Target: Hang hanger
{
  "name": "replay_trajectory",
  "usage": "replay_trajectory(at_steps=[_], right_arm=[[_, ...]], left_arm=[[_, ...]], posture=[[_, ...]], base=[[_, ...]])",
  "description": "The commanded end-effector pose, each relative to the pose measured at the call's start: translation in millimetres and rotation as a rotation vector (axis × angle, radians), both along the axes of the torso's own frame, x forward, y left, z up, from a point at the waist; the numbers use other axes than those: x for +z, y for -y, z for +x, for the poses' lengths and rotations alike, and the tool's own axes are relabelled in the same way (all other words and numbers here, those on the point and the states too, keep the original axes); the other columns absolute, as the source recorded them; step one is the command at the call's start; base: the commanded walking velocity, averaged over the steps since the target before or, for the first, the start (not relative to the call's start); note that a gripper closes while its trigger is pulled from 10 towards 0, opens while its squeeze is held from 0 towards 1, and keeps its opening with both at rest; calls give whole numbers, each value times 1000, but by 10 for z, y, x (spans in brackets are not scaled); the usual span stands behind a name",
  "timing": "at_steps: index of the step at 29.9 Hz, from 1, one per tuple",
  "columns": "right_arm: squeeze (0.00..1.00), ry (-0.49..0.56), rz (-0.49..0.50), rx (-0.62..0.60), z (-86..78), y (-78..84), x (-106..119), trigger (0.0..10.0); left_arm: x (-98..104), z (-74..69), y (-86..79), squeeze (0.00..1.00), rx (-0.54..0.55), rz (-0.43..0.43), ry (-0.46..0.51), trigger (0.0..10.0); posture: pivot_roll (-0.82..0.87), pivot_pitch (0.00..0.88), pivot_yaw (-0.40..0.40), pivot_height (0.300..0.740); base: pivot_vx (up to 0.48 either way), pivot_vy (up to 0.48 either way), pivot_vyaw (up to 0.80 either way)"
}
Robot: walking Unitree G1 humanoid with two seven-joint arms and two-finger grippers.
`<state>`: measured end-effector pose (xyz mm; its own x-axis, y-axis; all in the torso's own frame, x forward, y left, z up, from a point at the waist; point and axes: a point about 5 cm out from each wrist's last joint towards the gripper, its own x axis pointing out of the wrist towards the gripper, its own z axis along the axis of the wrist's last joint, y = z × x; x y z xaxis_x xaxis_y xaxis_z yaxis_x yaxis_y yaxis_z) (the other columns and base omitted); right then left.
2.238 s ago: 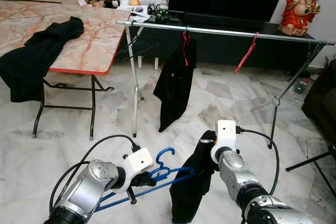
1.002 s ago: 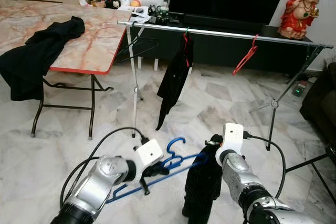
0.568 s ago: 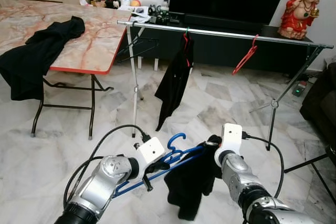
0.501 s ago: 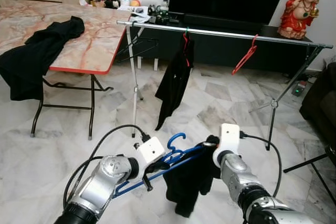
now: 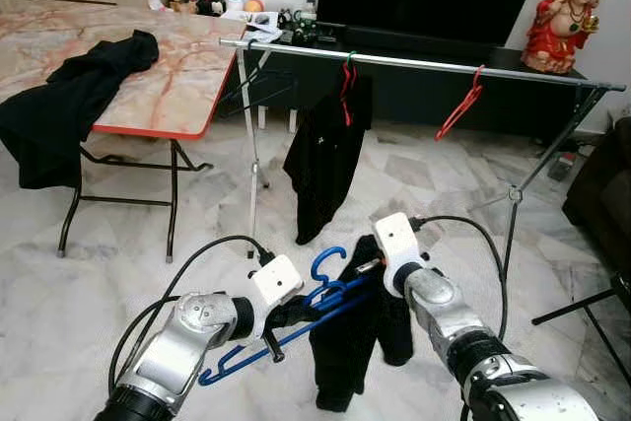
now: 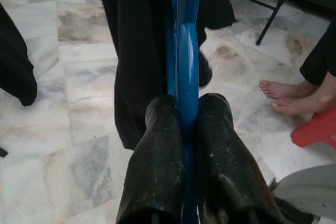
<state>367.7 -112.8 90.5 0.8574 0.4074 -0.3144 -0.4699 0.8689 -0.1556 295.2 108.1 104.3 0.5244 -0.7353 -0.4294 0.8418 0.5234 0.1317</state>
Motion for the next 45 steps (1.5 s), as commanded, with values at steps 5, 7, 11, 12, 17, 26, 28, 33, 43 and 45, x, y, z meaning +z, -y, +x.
replay_trajectory(at_steps=[5, 7, 11, 12, 17, 26, 28, 33, 43, 45], right_arm=[[0, 209, 40, 186, 95, -111, 416, 10000], [0, 222, 37, 198, 96, -77, 438, 10000], [0, 242, 14, 174, 100, 51, 451, 10000], [0, 214, -40, 87, 112, 181, 386, 10000], [0, 184, -105, -105, 96, 438, 256, 10000], [0, 285, 51, 34, 35, 205, 343, 10000], [0, 302, 84, 127, -5, 87, 358, 10000], [0, 311, 200, 238, -61, -28, 415, 10000], [0, 240, 404, 489, -268, -14, 412, 10000], [0, 221, 369, 475, -276, 35, 349, 10000]], left_arm=[[66, 13, 50, 0, -1, -56, 12, 10000], [72, 38, 40, 0, 19, -52, 32, 10000], [92, 153, 0, 0, 126, -58, 91, 10000], [110, 192, -1, 0, 162, -70, 113, 10000], [126, 224, 13, 0, 195, -99, 124, 10000], [108, 223, 53, 0, 189, -120, 116, 10000], [114, 223, 69, 0, 188, -130, 117, 10000], [126, 224, 74, 0, 192, -149, 115, 10000], [160, 263, 92, 0, 235, -209, 128, 10000], [166, 272, 95, 0, 241, -215, 130, 10000]], posture=[[157, 0, -129, 740], [155, 0, -129, 740], [152, 0, -129, 740], [149, 0, -129, 740], [144, 0, -127, 740], [145, 0, -122, 740], [149, 0, -123, 740], [150, 0, -123, 740], [142, 0, -121, 740], [141, 0, -121, 740]], base=[[0, 0, 0], [0, 0, 0], [0, 0, 0], [0, 0, 0], [0, 0, 0], [0, 0, 0], [0, 0, 0], [0, 0, 0], [0, 0, 0], [0, 0, 0]])
